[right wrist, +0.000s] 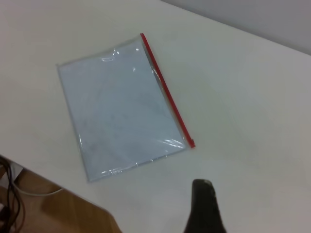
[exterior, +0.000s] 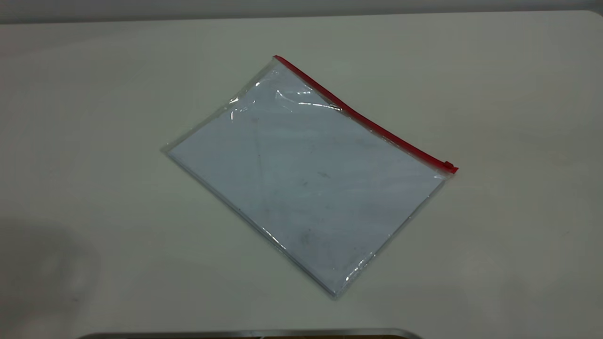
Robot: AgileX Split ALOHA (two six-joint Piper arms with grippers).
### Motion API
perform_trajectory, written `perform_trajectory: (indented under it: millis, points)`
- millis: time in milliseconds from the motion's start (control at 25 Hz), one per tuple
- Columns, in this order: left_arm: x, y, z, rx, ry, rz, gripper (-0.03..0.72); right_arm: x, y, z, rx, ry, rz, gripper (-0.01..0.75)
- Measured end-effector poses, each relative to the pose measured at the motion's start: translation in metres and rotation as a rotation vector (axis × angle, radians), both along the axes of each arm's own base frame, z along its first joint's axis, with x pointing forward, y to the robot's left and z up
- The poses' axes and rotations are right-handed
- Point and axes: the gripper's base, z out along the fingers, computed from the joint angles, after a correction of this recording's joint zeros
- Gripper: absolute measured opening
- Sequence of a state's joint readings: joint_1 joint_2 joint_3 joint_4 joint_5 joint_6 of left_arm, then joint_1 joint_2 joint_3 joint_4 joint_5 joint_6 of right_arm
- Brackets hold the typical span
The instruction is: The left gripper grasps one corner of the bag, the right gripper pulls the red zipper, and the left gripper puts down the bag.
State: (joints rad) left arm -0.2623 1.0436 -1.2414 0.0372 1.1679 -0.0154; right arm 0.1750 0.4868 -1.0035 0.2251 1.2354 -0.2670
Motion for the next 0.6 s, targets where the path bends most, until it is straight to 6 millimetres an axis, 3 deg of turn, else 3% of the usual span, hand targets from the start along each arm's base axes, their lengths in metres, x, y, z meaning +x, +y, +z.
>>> perform_trajectory:
  millis: [280,600]
  points:
    - [-0.053,0.014,-0.050,0.016,0.067,0.001,0.587,-0.037,-0.007,-0.057,-0.024,-0.039,0.021,0.580]
    - [-0.103,0.028,-0.094,0.014,0.060,0.001,0.587,-0.034,-0.007,-0.117,-0.068,-0.002,0.042,0.580]
